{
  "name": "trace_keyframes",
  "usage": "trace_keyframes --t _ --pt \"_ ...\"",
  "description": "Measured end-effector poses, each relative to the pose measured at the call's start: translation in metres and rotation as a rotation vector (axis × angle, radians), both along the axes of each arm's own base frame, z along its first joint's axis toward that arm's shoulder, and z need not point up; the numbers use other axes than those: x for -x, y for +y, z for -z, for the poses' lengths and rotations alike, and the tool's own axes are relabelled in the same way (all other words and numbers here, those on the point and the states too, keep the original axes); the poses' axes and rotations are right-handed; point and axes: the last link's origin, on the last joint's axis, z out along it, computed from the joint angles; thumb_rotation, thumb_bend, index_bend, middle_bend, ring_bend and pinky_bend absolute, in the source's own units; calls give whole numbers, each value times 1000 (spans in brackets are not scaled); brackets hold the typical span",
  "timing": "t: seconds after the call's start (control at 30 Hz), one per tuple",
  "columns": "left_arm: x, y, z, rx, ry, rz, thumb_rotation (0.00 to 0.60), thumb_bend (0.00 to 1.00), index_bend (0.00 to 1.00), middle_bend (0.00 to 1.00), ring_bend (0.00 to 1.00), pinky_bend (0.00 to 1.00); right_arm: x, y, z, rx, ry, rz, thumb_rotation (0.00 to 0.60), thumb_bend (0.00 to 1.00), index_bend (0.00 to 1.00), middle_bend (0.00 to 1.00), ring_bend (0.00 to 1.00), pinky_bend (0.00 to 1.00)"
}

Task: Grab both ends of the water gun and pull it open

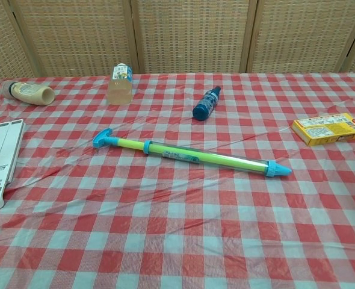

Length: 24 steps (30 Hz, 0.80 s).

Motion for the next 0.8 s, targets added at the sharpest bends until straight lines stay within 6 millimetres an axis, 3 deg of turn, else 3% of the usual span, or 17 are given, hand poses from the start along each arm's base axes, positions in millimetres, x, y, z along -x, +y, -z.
trace_keyframes --t 0.13,0.3,0.6,0.8 --pt "-13 24 9 24 -4 -5 600 294 333 779 715 630 3 -4 0 -8 -5 19 600 149 0 0 0 0" --pt "-29 60 27 69 9 -53 600 305 401 894 814 707 7 -7 -1 -9 -11 32 600 149 0 0 0 0" --pt "-70 114 71 158 55 -101 600 306 392 915 832 719 13 -15 -4 -5 -30 59 600 148 0 0 0 0" --pt "-90 133 97 193 90 -96 600 307 401 915 832 719 17 -18 -3 -8 -33 74 600 148 0 0 0 0"
